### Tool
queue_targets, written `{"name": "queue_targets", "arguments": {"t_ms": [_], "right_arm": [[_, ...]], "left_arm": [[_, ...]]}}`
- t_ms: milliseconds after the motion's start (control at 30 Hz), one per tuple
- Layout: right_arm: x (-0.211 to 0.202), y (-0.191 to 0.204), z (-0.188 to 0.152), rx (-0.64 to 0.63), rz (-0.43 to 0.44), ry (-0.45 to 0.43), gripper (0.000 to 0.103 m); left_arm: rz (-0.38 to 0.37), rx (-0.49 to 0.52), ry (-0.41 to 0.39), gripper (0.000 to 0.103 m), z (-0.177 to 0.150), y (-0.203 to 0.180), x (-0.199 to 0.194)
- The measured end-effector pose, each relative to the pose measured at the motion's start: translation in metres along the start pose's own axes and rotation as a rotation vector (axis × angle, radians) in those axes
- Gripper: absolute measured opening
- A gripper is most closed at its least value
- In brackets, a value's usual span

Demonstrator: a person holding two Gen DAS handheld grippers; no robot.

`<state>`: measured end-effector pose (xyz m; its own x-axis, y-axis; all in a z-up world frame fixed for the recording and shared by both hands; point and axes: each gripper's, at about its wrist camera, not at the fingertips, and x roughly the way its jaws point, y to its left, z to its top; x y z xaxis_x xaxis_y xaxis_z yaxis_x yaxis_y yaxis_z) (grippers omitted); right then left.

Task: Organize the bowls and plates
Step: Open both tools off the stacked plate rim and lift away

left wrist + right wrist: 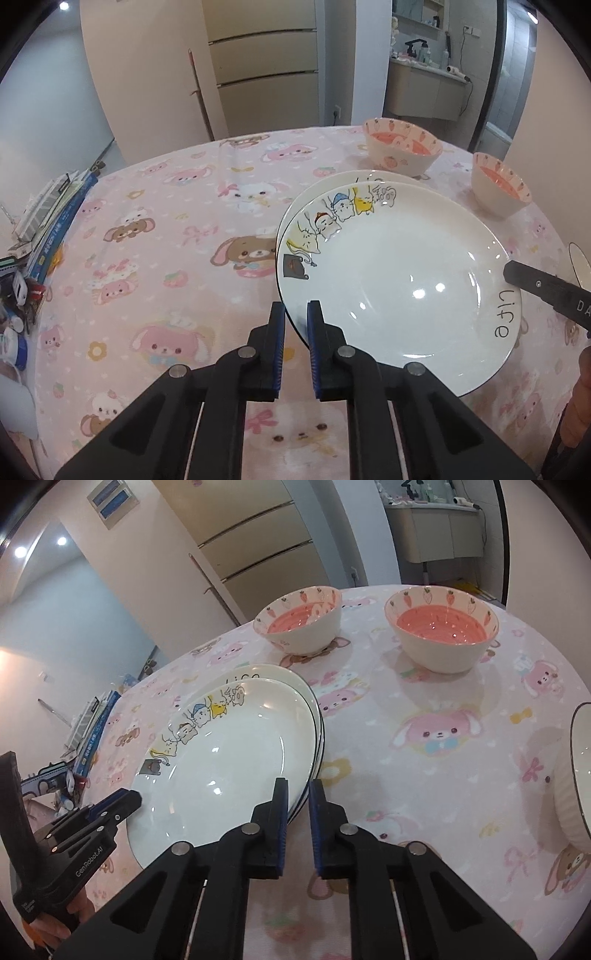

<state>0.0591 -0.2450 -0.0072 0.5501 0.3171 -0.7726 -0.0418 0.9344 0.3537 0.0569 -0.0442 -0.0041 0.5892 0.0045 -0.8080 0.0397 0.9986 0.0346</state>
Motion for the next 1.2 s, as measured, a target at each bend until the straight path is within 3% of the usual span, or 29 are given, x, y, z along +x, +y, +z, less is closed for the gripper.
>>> {"name": "queue_targets", "arguments": {"t_ms": [300,667,1200], "right_arm": [[0.011,0.002,0.008,-0.001,-0.039,-0.015,0.009],[0.021,-0.001,0.01,0.006,-0.02,0.016,0.009],[-0.006,0.008,0.02,-0.032,-0.028,-0.05,0.009]], "left_arm": [[-0.002,0.007,-0.017,0.01,0.004,0.0,0.01],[-0.023,0.027,-0.033,0.008,0.01,-0.003,0.01],[-0.057,0.032,-0.144,0.008,0.019,-0.007,-0.026]]}}
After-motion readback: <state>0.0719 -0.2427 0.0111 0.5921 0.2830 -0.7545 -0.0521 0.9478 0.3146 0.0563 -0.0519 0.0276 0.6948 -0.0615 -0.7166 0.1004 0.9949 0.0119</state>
